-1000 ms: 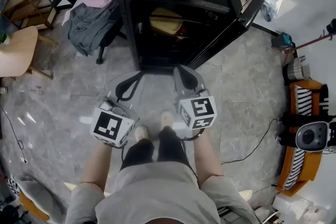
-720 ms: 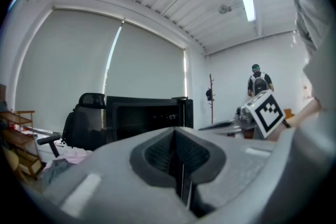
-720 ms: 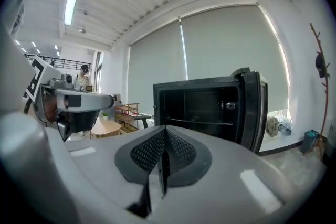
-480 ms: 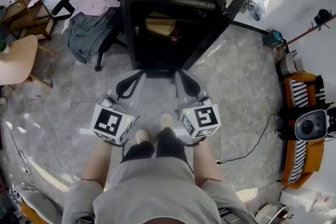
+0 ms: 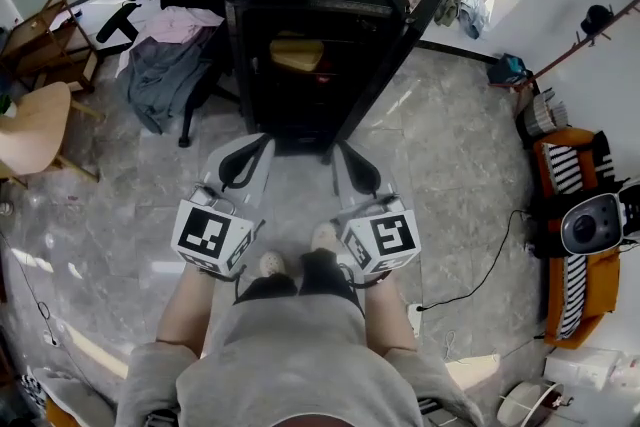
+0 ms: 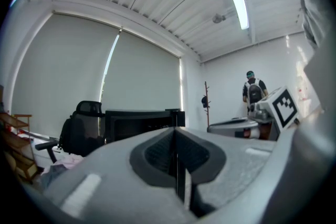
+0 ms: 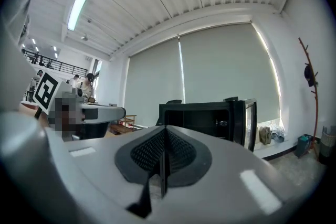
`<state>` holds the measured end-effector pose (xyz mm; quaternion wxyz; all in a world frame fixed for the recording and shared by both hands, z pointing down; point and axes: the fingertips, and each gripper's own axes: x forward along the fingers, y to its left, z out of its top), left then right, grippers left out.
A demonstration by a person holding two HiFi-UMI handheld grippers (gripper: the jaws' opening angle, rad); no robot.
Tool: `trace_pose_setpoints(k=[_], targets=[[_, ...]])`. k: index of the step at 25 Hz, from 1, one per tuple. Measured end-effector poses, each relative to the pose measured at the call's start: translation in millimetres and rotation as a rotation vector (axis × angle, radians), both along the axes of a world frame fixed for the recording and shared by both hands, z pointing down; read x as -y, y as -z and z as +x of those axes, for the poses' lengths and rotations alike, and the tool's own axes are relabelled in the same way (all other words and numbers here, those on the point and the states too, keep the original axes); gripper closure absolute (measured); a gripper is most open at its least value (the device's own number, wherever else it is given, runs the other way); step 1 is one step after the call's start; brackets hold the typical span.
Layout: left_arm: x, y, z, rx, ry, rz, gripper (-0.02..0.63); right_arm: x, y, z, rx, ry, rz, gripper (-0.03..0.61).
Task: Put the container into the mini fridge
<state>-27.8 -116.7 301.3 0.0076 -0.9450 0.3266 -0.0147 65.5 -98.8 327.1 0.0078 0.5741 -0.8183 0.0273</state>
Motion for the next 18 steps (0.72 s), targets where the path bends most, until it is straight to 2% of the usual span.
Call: trace_pose_setpoints(k=[7,18], targets=[[-6,18,1,-0.026,0.028,0.015,0.611,-9,18,-2,0.006,0.025,0.028,0.577],[-27,38,22,-0.041,0.088,0.033,0.611,-26,41,16,0.018,0.09,0.052,0.577]])
